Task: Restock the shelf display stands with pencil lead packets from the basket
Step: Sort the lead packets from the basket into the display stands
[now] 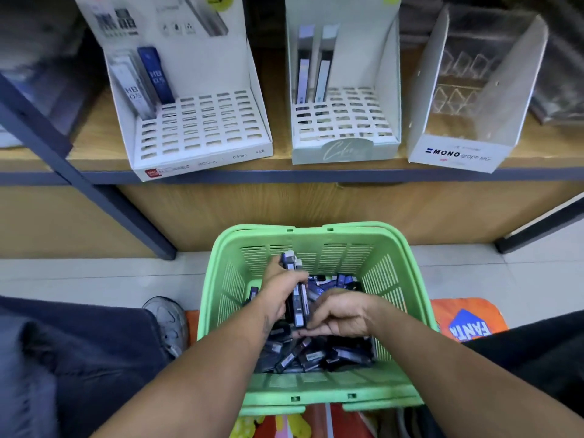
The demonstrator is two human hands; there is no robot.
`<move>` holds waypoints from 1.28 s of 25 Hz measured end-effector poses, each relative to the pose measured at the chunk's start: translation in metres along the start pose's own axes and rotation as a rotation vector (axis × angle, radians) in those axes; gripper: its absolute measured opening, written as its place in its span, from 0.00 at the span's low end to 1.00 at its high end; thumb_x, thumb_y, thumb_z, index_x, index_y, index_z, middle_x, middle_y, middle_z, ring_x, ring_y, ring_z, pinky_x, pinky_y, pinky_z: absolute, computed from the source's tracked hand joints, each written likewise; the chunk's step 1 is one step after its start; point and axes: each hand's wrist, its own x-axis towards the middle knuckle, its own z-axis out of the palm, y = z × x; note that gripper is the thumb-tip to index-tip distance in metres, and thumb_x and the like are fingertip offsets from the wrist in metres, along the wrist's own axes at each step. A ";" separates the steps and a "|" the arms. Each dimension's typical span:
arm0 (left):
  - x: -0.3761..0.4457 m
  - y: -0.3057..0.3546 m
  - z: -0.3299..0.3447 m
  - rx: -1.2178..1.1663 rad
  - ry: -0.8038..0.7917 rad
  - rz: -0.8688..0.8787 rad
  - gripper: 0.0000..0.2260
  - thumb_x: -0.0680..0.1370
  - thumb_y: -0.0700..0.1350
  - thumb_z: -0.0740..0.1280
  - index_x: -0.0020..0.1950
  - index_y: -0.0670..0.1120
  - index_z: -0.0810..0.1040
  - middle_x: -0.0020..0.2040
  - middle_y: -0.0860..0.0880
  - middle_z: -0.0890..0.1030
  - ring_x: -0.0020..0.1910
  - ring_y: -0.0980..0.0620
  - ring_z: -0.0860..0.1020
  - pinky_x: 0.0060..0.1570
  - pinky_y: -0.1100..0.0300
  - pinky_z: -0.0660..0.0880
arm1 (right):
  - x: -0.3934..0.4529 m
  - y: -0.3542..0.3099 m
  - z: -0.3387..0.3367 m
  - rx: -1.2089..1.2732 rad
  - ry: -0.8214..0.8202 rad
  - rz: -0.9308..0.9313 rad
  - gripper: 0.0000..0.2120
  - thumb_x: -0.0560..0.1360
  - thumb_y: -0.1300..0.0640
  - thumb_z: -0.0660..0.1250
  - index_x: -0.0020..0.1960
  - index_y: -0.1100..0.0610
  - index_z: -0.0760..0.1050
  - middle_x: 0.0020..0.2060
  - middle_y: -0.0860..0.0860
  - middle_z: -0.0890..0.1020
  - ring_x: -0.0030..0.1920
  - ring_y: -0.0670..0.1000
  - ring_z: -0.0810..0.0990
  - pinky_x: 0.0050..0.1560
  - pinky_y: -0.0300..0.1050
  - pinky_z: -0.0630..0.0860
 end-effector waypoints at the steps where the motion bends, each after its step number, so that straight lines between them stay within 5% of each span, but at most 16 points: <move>1: -0.005 0.000 0.002 -0.014 -0.016 0.005 0.22 0.68 0.27 0.70 0.58 0.45 0.77 0.45 0.43 0.83 0.35 0.49 0.83 0.28 0.61 0.78 | 0.001 -0.002 0.000 0.005 0.043 -0.040 0.10 0.76 0.80 0.59 0.52 0.70 0.73 0.47 0.67 0.81 0.49 0.61 0.85 0.53 0.49 0.83; 4: -0.014 0.001 0.002 -0.008 -0.062 -0.014 0.30 0.63 0.31 0.73 0.65 0.44 0.74 0.51 0.43 0.83 0.47 0.45 0.84 0.43 0.52 0.83 | -0.003 -0.008 0.003 -0.070 0.075 -0.080 0.11 0.75 0.80 0.60 0.49 0.68 0.76 0.40 0.61 0.83 0.44 0.56 0.86 0.52 0.49 0.84; 9: -0.032 0.023 -0.013 0.082 -0.136 -0.014 0.16 0.72 0.28 0.69 0.54 0.43 0.72 0.43 0.39 0.80 0.33 0.45 0.81 0.33 0.53 0.80 | -0.027 -0.030 0.004 -0.468 0.112 -0.004 0.11 0.77 0.70 0.68 0.60 0.67 0.75 0.53 0.64 0.84 0.50 0.58 0.86 0.48 0.48 0.85; 15: -0.064 0.073 -0.022 0.269 -0.336 0.116 0.14 0.71 0.28 0.69 0.54 0.39 0.80 0.37 0.42 0.83 0.30 0.48 0.81 0.33 0.57 0.78 | -0.071 -0.083 0.024 -0.384 0.253 -0.336 0.11 0.76 0.55 0.73 0.53 0.61 0.78 0.45 0.60 0.85 0.39 0.53 0.83 0.34 0.40 0.76; 22: -0.121 0.154 -0.026 0.238 -0.390 0.292 0.12 0.74 0.32 0.72 0.57 0.40 0.80 0.44 0.41 0.85 0.39 0.47 0.84 0.38 0.55 0.81 | -0.138 -0.130 0.061 -0.312 0.437 -0.735 0.09 0.73 0.63 0.75 0.42 0.59 0.75 0.32 0.57 0.83 0.29 0.50 0.80 0.28 0.38 0.70; 28: -0.166 0.227 -0.027 0.166 -0.397 0.398 0.07 0.76 0.32 0.69 0.52 0.39 0.79 0.36 0.42 0.84 0.31 0.48 0.83 0.29 0.57 0.79 | -0.201 -0.185 0.084 -0.307 0.409 -1.055 0.05 0.78 0.64 0.70 0.49 0.67 0.78 0.36 0.61 0.81 0.30 0.50 0.80 0.32 0.39 0.78; 32: -0.170 0.266 -0.027 0.128 -0.317 0.389 0.00 0.76 0.34 0.67 0.46 0.37 0.78 0.34 0.40 0.80 0.29 0.47 0.80 0.30 0.58 0.80 | -0.216 -0.227 0.086 -0.290 0.579 -1.295 0.08 0.77 0.65 0.71 0.55 0.65 0.77 0.34 0.60 0.83 0.28 0.50 0.80 0.30 0.38 0.78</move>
